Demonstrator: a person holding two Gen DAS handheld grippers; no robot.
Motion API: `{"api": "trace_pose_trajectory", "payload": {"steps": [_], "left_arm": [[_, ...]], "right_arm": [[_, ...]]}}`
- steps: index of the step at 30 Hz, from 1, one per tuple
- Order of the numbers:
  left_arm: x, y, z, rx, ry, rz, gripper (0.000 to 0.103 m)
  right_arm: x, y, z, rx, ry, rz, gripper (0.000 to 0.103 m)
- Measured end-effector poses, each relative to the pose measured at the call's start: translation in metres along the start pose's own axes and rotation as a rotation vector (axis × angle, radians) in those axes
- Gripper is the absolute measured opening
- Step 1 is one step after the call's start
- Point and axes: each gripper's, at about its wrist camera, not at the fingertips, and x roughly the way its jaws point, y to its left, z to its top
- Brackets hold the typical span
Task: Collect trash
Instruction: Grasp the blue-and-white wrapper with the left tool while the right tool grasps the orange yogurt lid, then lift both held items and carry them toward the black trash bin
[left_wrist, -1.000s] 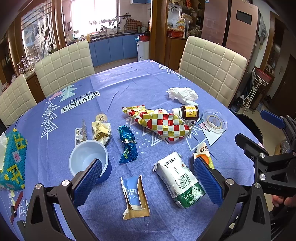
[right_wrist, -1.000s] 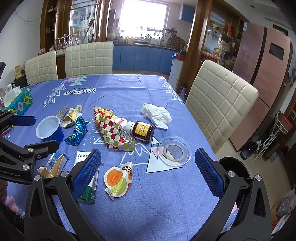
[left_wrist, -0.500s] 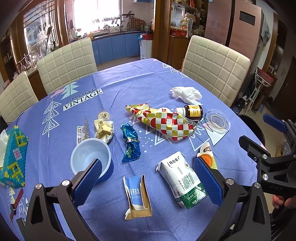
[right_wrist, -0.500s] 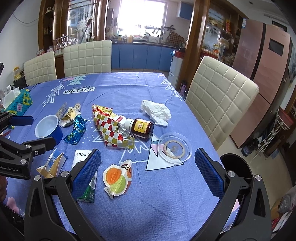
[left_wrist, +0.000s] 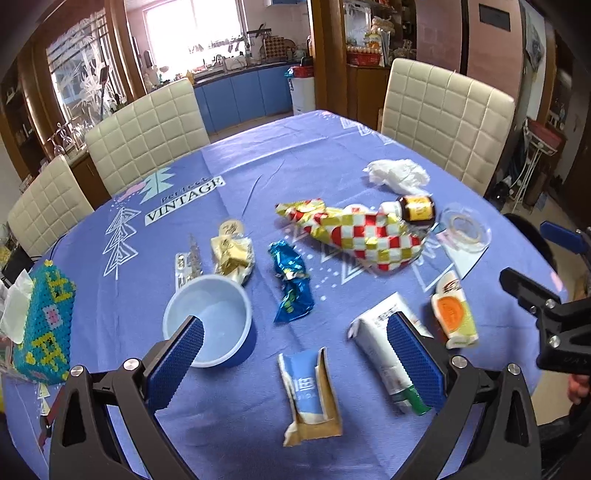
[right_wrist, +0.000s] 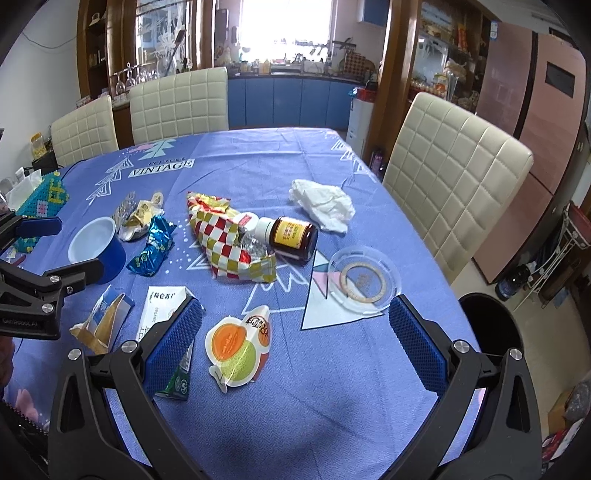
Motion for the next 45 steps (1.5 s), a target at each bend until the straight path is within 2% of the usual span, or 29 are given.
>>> {"api": "trace_pose_trajectory", "payload": {"steps": [5,10,14,16,19,26,28,30,31,32,34,36,38,40,43,45], "left_arm": [[0.018,0.01,-0.015,-0.031,0.07,-0.005,0.097],[0.026,0.01,-0.032,-0.043,0.111,-0.048,0.097],[0.036,0.01,-0.042,-0.079,0.161,-0.09,0.097],[0.041,0.008,-0.044,-0.075,0.178,-0.074,0.097],[0.049,0.005,-0.049,-0.065,0.217,-0.039,0.097],[0.067,0.011,-0.061,-0.105,0.28,-0.058,0.097],[0.068,0.012,-0.062,-0.115,0.273,-0.061,0.097],[0.067,0.011,-0.061,-0.118,0.265,-0.065,0.096],[0.066,0.01,-0.061,-0.117,0.261,-0.058,0.096],[0.066,0.009,-0.062,-0.115,0.255,-0.049,0.094],[0.062,0.007,-0.061,-0.108,0.231,-0.047,0.083],[0.058,0.004,-0.058,-0.098,0.212,-0.052,0.052],[0.055,0.0,-0.056,-0.086,0.21,-0.065,0.031],[0.052,-0.002,-0.053,-0.087,0.204,-0.081,0.031],[0.04,-0.005,-0.048,-0.073,0.15,-0.066,0.031],[0.031,-0.005,-0.042,-0.069,0.114,-0.057,0.031]], "right_arm": [[0.015,0.004,-0.01,-0.006,0.04,0.039,0.1],[0.026,0.008,-0.016,-0.015,0.058,0.065,0.099],[0.034,0.013,-0.02,-0.021,0.084,0.092,0.092],[0.037,0.015,-0.022,-0.028,0.096,0.097,0.089],[0.04,0.019,-0.023,-0.042,0.108,0.109,0.082],[0.051,0.027,-0.028,-0.073,0.133,0.133,0.07],[0.054,0.028,-0.029,-0.084,0.148,0.139,0.063],[0.058,0.028,-0.03,-0.082,0.171,0.162,0.05],[0.059,0.028,-0.031,-0.082,0.18,0.167,0.049],[0.06,0.028,-0.032,-0.079,0.181,0.172,0.049],[0.06,0.026,-0.032,-0.071,0.179,0.188,0.043],[0.058,0.026,-0.03,-0.069,0.172,0.201,0.037],[0.055,0.026,-0.028,-0.077,0.166,0.199,0.033],[0.053,0.026,-0.025,-0.081,0.164,0.2,0.03],[0.049,0.024,-0.022,-0.082,0.16,0.202,0.026],[0.045,0.023,-0.021,-0.085,0.151,0.204,0.011]]}}
